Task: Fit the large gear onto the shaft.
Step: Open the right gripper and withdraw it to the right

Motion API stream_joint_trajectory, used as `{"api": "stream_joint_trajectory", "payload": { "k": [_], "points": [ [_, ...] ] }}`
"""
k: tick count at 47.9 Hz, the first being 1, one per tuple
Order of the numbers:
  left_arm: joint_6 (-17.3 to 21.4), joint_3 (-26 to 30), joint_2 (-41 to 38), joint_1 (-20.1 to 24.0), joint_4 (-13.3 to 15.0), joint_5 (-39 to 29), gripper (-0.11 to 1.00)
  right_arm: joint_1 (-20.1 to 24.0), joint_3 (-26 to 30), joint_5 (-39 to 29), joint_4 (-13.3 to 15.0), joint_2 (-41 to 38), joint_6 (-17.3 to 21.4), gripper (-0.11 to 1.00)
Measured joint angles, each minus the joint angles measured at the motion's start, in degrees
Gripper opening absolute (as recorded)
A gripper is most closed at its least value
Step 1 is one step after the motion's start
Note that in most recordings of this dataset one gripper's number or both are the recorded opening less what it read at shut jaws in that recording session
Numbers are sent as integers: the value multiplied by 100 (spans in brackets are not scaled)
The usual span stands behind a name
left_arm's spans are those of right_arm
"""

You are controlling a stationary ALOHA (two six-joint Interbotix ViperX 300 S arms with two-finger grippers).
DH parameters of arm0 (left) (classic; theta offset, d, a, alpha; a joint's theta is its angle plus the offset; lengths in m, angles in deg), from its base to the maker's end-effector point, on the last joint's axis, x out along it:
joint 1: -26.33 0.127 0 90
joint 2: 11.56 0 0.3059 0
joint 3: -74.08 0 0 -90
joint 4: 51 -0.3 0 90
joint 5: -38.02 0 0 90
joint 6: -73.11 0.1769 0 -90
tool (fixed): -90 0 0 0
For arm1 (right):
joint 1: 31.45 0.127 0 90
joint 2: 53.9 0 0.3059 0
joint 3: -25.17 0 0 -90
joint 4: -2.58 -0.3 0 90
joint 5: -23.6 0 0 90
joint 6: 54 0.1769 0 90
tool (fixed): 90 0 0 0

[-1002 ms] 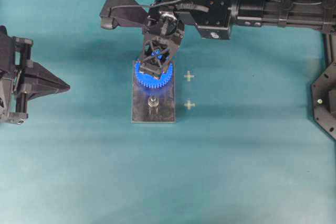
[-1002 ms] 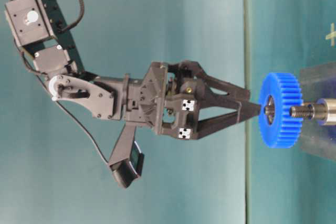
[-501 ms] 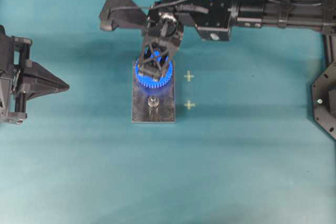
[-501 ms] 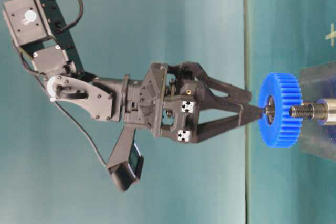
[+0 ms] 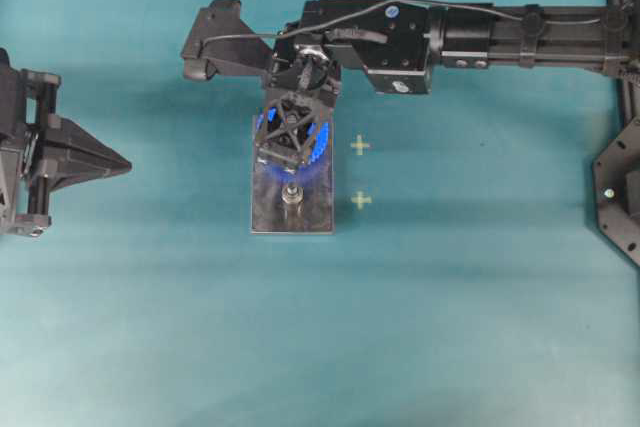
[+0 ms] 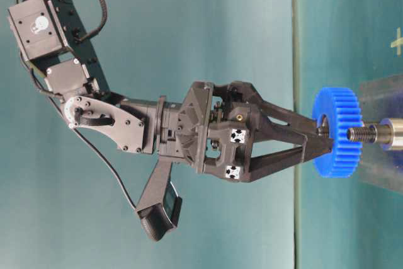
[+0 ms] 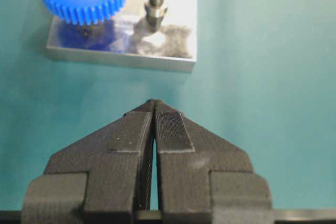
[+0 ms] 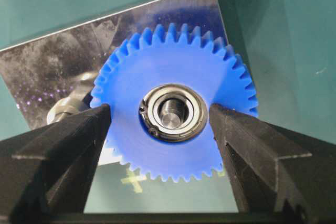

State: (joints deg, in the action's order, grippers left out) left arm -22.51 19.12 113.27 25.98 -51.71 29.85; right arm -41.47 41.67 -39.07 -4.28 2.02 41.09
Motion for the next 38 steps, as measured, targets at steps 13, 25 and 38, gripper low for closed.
{"api": "stream_joint_trajectory", "payload": {
  "k": [13,25,38],
  "points": [
    [0,-9,9,0,0,9,0,0,193,-114,18,26,0,88],
    [-114,-9,9,0,-9,26,0,53,167,-114,18,369,0,88],
    [-185,-62,53,0,0,79,0,70,-554,378,18,923,-88,88]
  ]
}}
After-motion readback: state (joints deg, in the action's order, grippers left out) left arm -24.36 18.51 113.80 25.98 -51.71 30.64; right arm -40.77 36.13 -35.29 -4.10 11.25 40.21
